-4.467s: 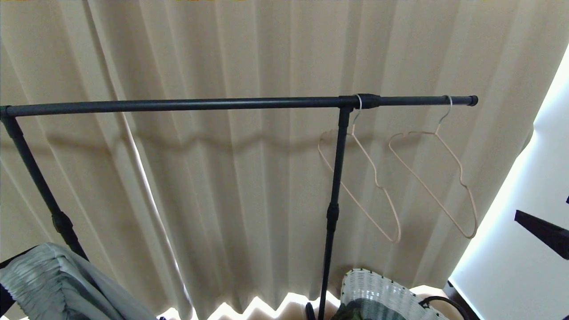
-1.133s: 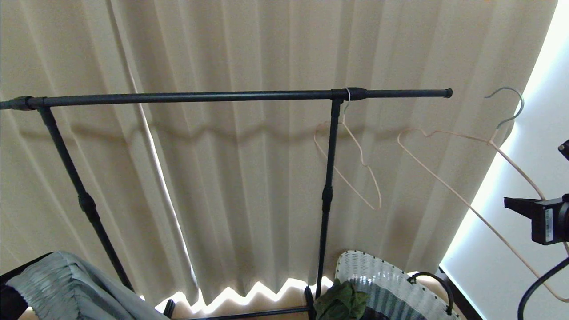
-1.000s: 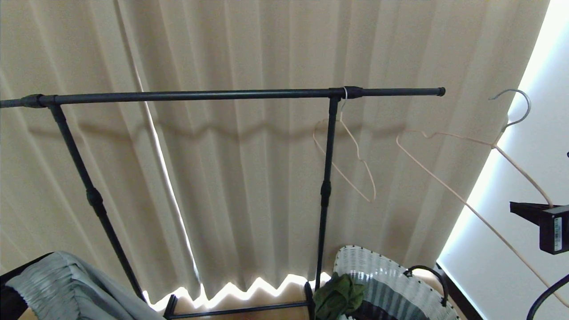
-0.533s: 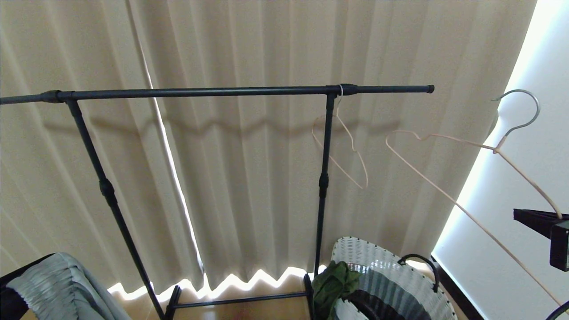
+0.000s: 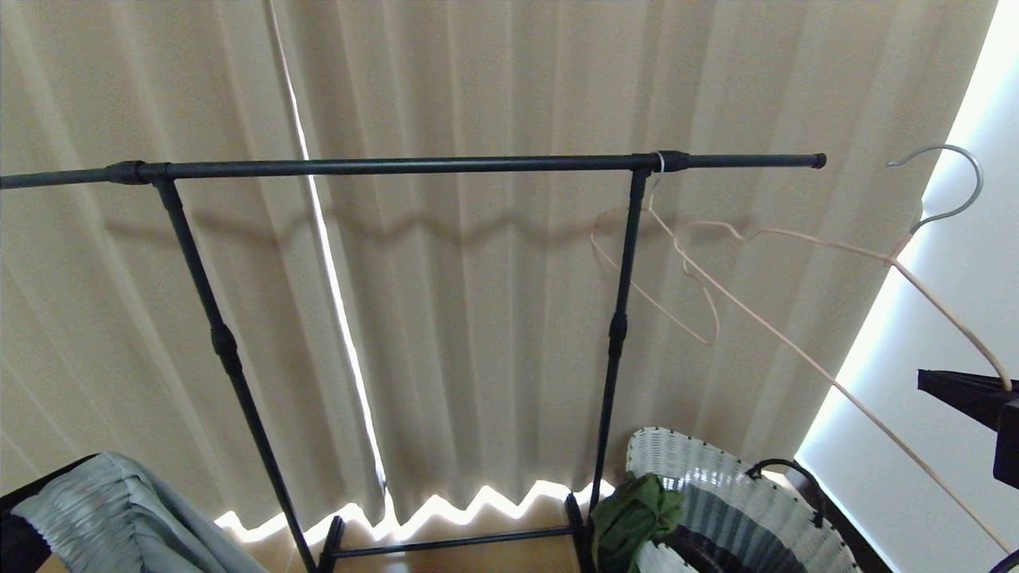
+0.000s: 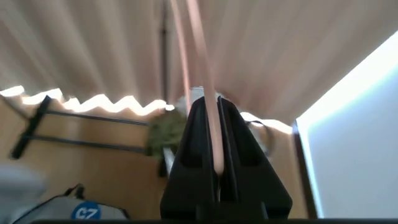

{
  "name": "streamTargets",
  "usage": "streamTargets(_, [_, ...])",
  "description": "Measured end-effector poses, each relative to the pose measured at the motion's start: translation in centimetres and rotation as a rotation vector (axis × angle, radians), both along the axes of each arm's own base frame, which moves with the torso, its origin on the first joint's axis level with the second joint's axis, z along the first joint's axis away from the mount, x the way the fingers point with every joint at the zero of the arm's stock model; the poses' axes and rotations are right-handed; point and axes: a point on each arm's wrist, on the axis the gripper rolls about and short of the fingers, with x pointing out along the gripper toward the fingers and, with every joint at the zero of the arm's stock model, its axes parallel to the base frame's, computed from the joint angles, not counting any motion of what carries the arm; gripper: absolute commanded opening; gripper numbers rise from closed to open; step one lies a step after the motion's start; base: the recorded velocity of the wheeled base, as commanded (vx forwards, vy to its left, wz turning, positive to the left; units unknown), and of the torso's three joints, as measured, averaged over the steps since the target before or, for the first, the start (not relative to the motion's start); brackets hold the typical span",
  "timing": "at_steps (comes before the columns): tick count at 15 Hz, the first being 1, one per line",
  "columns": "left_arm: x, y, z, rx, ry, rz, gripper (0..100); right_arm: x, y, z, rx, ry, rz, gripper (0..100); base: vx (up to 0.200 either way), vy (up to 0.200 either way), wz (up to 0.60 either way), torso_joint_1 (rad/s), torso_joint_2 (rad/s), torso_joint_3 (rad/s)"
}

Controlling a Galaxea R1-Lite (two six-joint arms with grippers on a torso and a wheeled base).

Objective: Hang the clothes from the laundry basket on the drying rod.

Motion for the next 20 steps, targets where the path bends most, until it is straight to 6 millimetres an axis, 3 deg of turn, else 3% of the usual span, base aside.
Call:
streamTargets(4, [-0.4,0.0,-0.8,0.020,0.007,-0.016,0,-0.6,0.7,0.4,0.013,-0.028,0.072,0,0.000,0.050,0.00,0.001,0.00,0.002])
streamTargets(8, [-1.2,-0.4,-2.0,0.067,0.008,-0.139,0,-0.4,2.2,0.4,0.012,-0.012,0.184,0,0.000,0.000,0.00,0.000,0.00,0.000])
streamTargets(11, [0.0,-0.9,-0.5,0.083,0.009,-0.160,0,1.1,3.7,0.3,0.018,-0.026,0.248,0,0.000,0.000,0.00,0.000,0.00,0.000])
streamTargets(15, [4.0,-2.4,3.5,0.088,0.019,-0.137,0,1.7,6.4,-0.9,0.084,0.047,0.348,0,0.000,0.000,0.00,0.000,0.00,0.000])
streamTargets(20, [12.3,-5.2,8.7,0.073,0.042,0.013,0,1.3,9.7,-1.2,0.162,0.077,0.483,0,0.000,0.000,0.00,0.000,0.00,0.000])
